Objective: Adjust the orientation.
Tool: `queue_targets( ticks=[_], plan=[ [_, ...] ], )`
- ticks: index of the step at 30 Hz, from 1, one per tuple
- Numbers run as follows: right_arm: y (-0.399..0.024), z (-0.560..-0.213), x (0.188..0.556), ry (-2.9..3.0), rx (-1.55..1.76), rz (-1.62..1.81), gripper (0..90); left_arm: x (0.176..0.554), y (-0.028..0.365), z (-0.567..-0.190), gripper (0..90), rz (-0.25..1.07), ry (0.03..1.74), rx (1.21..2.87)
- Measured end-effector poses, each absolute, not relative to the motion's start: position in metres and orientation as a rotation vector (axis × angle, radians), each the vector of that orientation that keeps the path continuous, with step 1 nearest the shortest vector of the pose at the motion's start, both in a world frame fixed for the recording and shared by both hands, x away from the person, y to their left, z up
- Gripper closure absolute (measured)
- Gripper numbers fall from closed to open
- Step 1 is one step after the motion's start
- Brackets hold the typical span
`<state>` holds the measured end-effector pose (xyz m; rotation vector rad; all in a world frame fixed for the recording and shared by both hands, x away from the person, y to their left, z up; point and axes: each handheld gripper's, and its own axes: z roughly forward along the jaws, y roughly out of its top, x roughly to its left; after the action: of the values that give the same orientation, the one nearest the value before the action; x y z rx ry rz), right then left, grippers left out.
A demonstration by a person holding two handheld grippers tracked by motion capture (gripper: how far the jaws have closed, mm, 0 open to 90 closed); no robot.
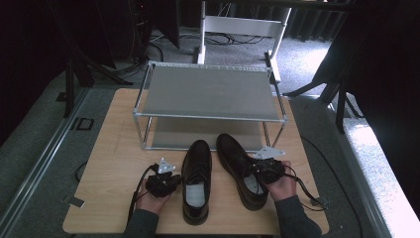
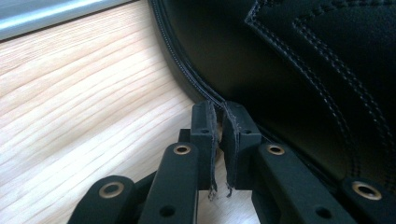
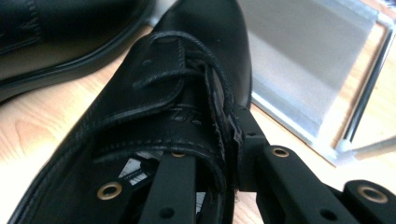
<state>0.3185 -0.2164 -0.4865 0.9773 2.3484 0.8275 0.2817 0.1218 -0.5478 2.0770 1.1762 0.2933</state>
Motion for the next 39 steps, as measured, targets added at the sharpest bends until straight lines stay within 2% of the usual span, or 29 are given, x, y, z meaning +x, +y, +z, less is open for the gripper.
queue_targets(
  ticks=[6, 11, 14, 22, 30, 39],
  plan=[
    [-0.211, -0.486, 0.311, 2.403, 0.893, 0.795, 81.1, 0.279, 0.116, -0.548, 83.6, 0.282, 1.16, 2.079],
    [-0.21, -0.485, 0.31, 2.42, 0.872, 0.772, 81.1, 0.272, 0.121, -0.549, 80.6, 0.217, 1.149, 2.048],
    [-0.211, -0.484, 0.312, 2.435, 0.873, 0.783, 80.9, 0.269, 0.116, -0.548, 85.4, 0.223, 1.149, 2.049],
    [-0.211, -0.483, 0.319, 2.431, 0.883, 0.78, 80.7, 0.268, 0.082, -0.548, 83.2, 0.149, 1.029, 2.1],
    [-0.211, -0.48, 0.332, 2.426, 0.862, 0.766, 80.1, 0.27, 0.059, -0.548, 81.3, 0.11, 0.981, 2.107],
    [-0.234, -0.478, 0.349, 2.43, 0.891, 0.8, 78.4, 0.274, 0.03, -0.549, 80.0, 0.097, 0.928, 2.126]
  ],
)
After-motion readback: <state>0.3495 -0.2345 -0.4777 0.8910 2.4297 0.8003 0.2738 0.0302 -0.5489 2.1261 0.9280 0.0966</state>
